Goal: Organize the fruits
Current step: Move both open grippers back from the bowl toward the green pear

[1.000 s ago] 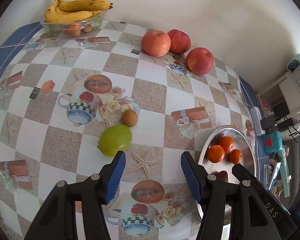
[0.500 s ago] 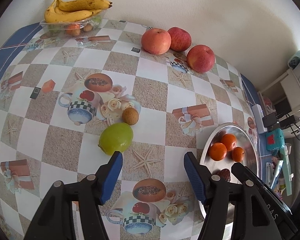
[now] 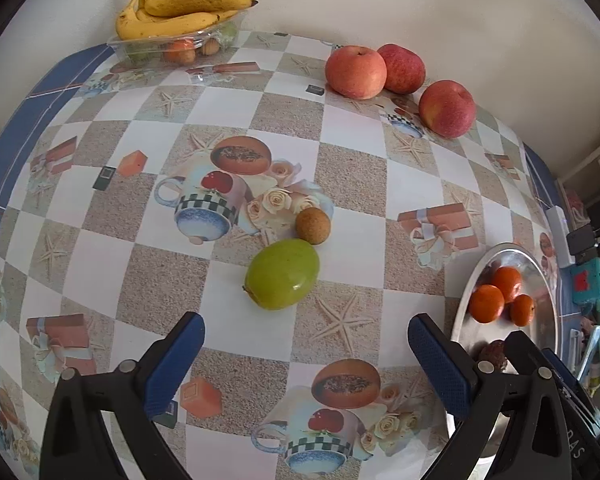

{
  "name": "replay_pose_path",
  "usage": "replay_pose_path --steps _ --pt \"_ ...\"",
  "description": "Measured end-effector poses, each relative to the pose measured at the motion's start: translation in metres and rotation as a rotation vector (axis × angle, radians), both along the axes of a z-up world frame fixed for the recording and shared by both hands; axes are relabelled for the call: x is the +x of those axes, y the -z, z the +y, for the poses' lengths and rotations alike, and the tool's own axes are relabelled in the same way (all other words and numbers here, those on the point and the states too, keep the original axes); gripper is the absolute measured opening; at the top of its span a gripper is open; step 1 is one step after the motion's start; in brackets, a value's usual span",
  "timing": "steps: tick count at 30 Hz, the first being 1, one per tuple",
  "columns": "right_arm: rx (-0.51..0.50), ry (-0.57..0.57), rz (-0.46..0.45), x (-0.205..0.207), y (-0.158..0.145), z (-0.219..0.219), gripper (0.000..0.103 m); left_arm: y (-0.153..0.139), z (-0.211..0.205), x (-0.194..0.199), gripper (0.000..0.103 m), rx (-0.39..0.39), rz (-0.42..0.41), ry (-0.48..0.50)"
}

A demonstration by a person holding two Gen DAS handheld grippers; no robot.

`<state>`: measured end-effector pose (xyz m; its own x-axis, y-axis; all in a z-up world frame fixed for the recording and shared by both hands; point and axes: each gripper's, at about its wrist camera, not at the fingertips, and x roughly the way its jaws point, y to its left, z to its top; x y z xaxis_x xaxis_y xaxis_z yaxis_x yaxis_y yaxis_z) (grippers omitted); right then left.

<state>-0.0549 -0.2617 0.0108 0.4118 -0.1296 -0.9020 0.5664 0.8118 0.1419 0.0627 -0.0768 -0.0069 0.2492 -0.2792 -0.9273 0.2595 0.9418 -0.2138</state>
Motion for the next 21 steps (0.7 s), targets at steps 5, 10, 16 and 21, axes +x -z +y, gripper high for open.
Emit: replay_pose_path --steps 5,10,16,21 --pt "-0.022 -0.005 -0.006 0.001 0.000 0.002 0.090 0.000 0.002 0.001 0.103 0.022 -0.019 -0.012" --pt "-0.022 0.002 -0.012 0.001 0.000 0.002 0.090 -0.004 0.005 0.001 0.103 0.030 -0.046 -0.011" --pt "-0.014 -0.028 0.002 0.007 0.001 0.007 0.090 -0.008 0.020 0.007 0.103 0.031 -0.060 -0.037" --pt "-0.002 -0.069 0.013 0.013 0.002 0.016 0.090 -0.012 0.049 0.018 0.103 0.029 -0.074 -0.118"
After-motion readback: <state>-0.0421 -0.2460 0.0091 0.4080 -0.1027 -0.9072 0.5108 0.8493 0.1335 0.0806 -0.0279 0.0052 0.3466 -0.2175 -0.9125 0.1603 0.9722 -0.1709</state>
